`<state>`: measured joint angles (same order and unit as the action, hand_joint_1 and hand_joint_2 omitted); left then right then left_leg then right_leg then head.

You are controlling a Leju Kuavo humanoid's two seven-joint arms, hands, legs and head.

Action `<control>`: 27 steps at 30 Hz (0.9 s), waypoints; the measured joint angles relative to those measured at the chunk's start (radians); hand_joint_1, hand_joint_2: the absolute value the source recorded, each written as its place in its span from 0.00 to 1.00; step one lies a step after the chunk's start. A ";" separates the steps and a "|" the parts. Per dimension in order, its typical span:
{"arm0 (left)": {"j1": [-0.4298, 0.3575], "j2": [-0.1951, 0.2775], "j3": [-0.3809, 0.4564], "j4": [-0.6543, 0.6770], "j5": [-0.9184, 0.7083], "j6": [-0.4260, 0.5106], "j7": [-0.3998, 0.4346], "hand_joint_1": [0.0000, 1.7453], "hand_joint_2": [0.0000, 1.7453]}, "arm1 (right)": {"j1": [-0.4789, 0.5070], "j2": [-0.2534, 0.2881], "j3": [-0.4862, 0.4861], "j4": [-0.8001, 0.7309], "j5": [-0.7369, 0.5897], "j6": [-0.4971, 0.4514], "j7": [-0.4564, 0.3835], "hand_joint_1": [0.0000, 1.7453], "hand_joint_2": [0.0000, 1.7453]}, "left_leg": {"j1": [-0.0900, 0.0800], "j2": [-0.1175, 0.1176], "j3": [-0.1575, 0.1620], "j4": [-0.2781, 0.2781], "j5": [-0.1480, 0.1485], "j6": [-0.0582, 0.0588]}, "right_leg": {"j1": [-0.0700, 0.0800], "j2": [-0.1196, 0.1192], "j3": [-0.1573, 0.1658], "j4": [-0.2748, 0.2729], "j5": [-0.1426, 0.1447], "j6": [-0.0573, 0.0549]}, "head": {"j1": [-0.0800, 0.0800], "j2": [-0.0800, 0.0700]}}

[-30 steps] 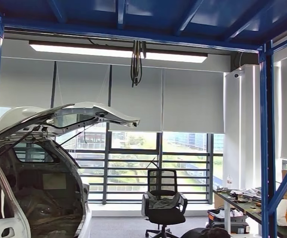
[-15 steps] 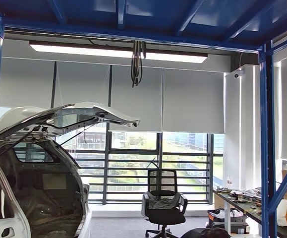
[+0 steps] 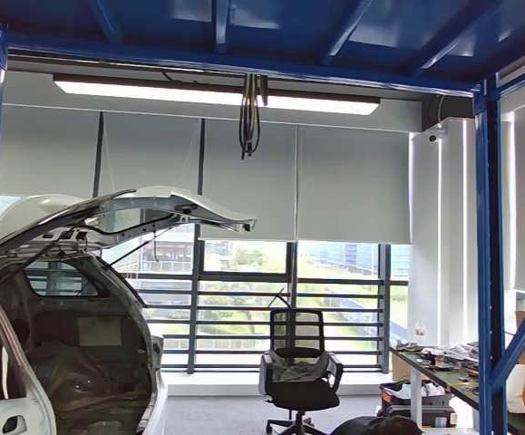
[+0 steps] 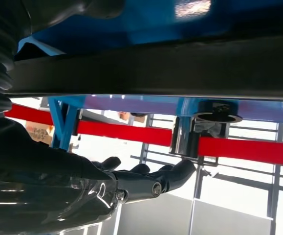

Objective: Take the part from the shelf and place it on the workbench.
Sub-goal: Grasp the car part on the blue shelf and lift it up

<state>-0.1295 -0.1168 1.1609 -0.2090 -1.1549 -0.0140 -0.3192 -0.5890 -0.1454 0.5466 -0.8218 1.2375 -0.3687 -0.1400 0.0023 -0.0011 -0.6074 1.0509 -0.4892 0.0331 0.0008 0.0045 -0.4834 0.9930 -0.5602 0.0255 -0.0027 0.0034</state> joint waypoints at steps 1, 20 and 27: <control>0.000 0.000 0.000 0.000 0.000 0.001 0.000 0.00 0.00 | -0.002 0.002 0.002 0.002 -0.008 0.006 -0.002 0.68 1.00 | 0.000 0.000 0.000 0.000 0.000 0.000 | 0.000 0.000 0.000 0.000 0.000 0.000 | 0.000 0.000; -0.001 -0.005 -0.034 0.000 -0.019 0.045 -0.034 0.00 0.00 | 0.001 -0.013 0.020 0.009 -0.086 0.041 -0.006 1.00 1.00 | 0.000 0.000 0.000 0.000 0.000 0.000 | 0.000 0.000 0.000 0.000 0.000 0.000 | 0.000 0.000; -0.001 -0.005 -0.047 0.000 -0.020 0.040 -0.055 0.00 1.00 | 0.017 -0.026 0.024 0.006 -0.085 0.033 -0.001 1.00 1.00 | 0.000 0.000 0.000 0.000 0.000 0.000 | 0.000 0.000 0.000 0.000 0.000 0.000 | 0.000 0.000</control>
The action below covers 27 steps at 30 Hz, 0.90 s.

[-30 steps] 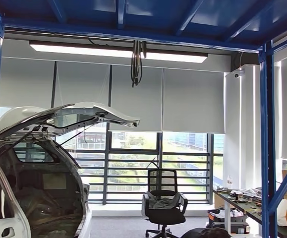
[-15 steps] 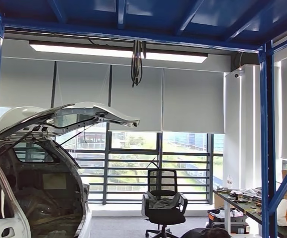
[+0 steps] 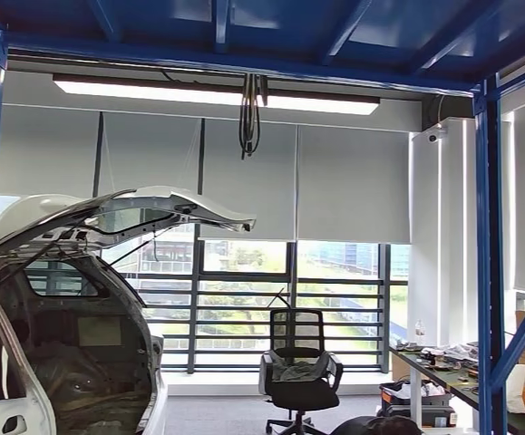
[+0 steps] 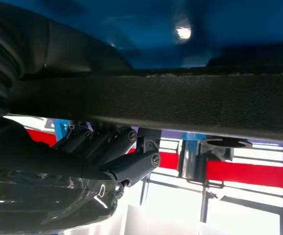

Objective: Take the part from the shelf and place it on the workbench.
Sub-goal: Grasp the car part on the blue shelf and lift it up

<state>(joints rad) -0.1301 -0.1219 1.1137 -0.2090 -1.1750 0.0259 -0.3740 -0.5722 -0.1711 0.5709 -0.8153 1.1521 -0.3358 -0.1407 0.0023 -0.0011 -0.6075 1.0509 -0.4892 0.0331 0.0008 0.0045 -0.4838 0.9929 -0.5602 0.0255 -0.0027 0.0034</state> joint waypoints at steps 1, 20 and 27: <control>0.000 0.000 0.000 0.000 0.001 -0.003 -0.002 0.00 1.00 | 0.002 -0.001 0.000 -0.001 0.000 -0.001 0.001 1.00 1.00 | 0.000 0.000 0.000 0.000 0.000 0.000 | 0.000 0.000 0.000 0.000 0.000 0.000 | 0.000 0.000; -0.014 -0.009 0.005 0.000 0.072 0.036 0.019 0.00 1.00 | 0.039 -0.039 -0.013 -0.142 -0.027 -0.021 0.006 1.00 1.00 | 0.000 0.000 0.000 0.000 0.000 0.000 | 0.000 0.000 0.000 0.000 0.000 0.000 | 0.000 0.000; -0.006 -0.009 0.028 0.000 0.155 -0.092 -0.080 0.00 1.00 | 0.146 -0.074 -0.117 -0.380 -0.324 -0.055 -0.085 1.00 1.00 | 0.000 -0.002 -0.001 0.000 0.000 0.000 | 0.000 -0.002 -0.001 0.000 0.000 0.000 | 0.000 0.000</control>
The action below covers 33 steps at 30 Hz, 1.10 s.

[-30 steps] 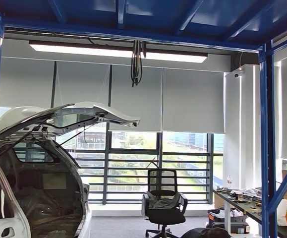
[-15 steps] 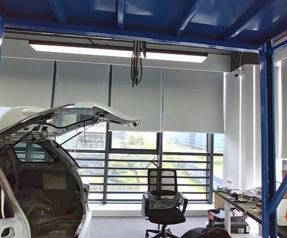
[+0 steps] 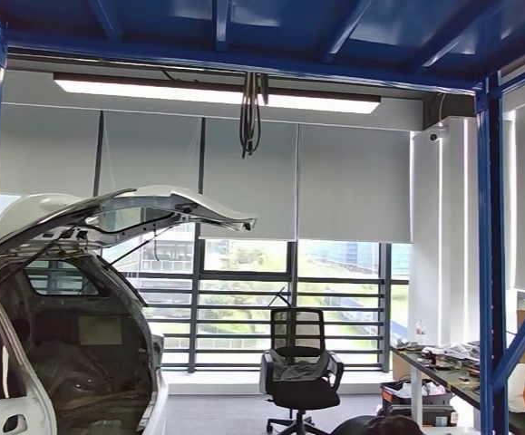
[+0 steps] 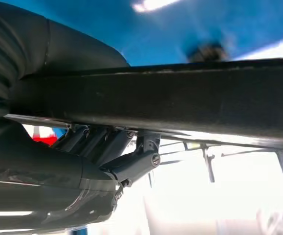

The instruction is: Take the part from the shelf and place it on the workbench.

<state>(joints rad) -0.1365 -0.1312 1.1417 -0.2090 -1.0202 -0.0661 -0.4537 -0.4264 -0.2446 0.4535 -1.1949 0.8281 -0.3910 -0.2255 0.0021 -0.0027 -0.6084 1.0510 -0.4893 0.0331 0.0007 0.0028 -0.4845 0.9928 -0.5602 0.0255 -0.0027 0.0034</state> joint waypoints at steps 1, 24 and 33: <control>0.002 0.000 0.009 0.000 0.018 -0.021 -0.017 0.00 1.00 | 0.029 0.000 -0.028 -0.050 -0.066 -0.010 -0.023 1.00 1.00 | 0.000 0.000 0.000 0.000 0.000 0.000 | 0.000 0.000 0.000 0.000 0.000 0.000 | 0.000 0.000; 0.060 0.020 0.060 0.000 0.028 0.022 -0.058 0.00 1.00 | 0.508 0.135 -0.308 -0.731 -0.797 0.284 -0.307 1.00 1.00 | -0.003 -0.001 0.000 0.000 -0.001 0.000 | -0.002 -0.001 0.000 -0.001 -0.002 0.000 | 0.000 0.000; 0.058 0.023 0.060 0.000 0.015 0.029 -0.070 0.00 1.00 | 0.520 0.134 -0.321 -0.738 -0.782 0.348 -0.323 1.00 1.00 | -0.005 0.000 0.005 -0.009 -0.001 0.013 | -0.011 -0.001 -0.003 0.009 -0.014 0.015 | 0.000 0.000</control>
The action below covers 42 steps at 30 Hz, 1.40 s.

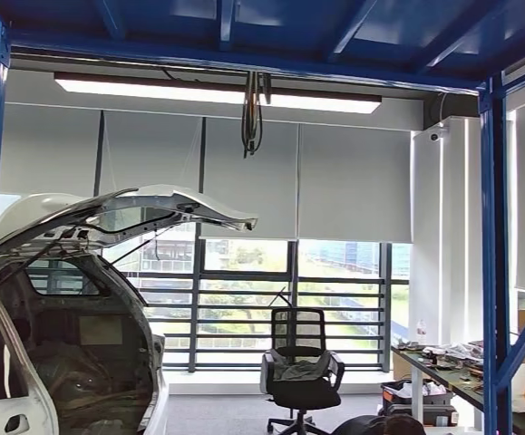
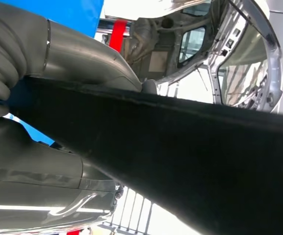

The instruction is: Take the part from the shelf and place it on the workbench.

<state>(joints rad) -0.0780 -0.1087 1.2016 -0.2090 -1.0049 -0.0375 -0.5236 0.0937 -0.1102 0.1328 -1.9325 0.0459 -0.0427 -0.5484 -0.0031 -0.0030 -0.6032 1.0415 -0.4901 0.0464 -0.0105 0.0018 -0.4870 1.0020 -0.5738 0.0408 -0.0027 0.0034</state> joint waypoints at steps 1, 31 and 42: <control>0.000 0.000 0.000 0.000 -0.001 0.000 -0.002 0.00 1.00 | 0.000 0.000 -0.003 -0.002 0.005 0.000 -0.002 1.00 1.00 | 0.003 0.001 0.003 -0.004 0.001 0.003 | 0.000 0.000 -0.013 0.031 -0.018 0.003 | 0.000 0.000; 0.042 0.061 0.001 -0.001 -0.060 0.027 0.256 0.00 1.00 | 0.060 -0.017 -0.053 -0.113 0.022 0.083 -0.066 1.00 1.00 | 0.011 0.000 0.009 -0.010 0.011 -0.022 | 0.001 0.004 -0.065 0.035 0.032 -0.009 | 0.000 0.000; 0.045 0.072 0.001 -0.003 -0.079 0.024 0.250 0.00 1.00 | 0.069 -0.017 -0.070 -0.119 0.007 0.094 -0.073 1.00 1.00 | 0.008 0.007 -0.031 -0.013 0.061 -0.023 | 0.009 0.003 0.046 -0.021 0.003 -0.018 | 0.000 0.000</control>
<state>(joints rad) -0.0327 -0.0362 1.2024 -0.2117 -1.0843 -0.0133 -0.2736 0.1630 -0.1274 0.0628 -2.0515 0.0525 0.0515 -0.6218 0.0050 0.0037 -0.6346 1.0285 -0.4291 0.0236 -0.0015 0.0044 -0.4411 0.9807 -0.5706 0.0224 -0.0027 0.0034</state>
